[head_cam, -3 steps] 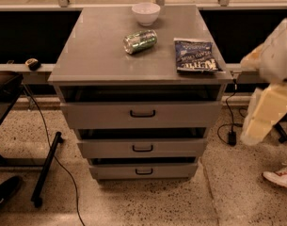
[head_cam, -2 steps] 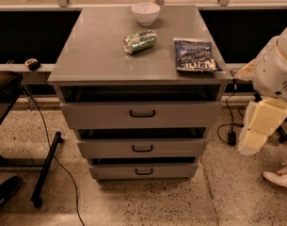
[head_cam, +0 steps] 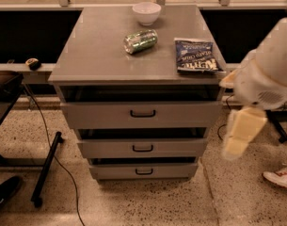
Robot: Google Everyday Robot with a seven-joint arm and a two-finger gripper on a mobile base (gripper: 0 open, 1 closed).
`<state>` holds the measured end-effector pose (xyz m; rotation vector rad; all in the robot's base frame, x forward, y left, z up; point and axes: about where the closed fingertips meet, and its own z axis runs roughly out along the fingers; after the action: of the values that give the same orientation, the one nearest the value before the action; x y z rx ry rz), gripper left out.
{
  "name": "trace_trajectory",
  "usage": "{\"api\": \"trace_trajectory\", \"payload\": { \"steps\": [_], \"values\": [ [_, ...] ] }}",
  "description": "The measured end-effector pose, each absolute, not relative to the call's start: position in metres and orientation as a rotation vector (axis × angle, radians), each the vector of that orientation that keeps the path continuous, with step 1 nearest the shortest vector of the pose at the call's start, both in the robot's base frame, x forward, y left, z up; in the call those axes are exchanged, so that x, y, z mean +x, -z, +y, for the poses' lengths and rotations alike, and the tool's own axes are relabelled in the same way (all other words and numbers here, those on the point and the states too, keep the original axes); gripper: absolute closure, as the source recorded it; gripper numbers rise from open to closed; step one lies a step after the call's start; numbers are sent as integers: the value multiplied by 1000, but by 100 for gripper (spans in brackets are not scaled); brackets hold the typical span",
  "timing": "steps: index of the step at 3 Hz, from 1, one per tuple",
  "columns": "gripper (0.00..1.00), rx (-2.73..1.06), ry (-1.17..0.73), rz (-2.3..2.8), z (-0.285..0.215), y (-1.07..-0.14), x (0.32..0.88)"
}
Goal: Open top drawer
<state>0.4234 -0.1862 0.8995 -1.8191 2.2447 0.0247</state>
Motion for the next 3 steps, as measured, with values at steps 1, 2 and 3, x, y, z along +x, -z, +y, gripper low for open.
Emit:
{"api": "trace_trajectory", "payload": {
  "steps": [1, 2, 3],
  "values": [
    [0, -1789, 51, 2208, -172, -843, 443],
    [0, -1762, 72, 2180, -170, -850, 452],
    [0, -1765, 67, 2186, -170, -849, 450]
  ]
}}
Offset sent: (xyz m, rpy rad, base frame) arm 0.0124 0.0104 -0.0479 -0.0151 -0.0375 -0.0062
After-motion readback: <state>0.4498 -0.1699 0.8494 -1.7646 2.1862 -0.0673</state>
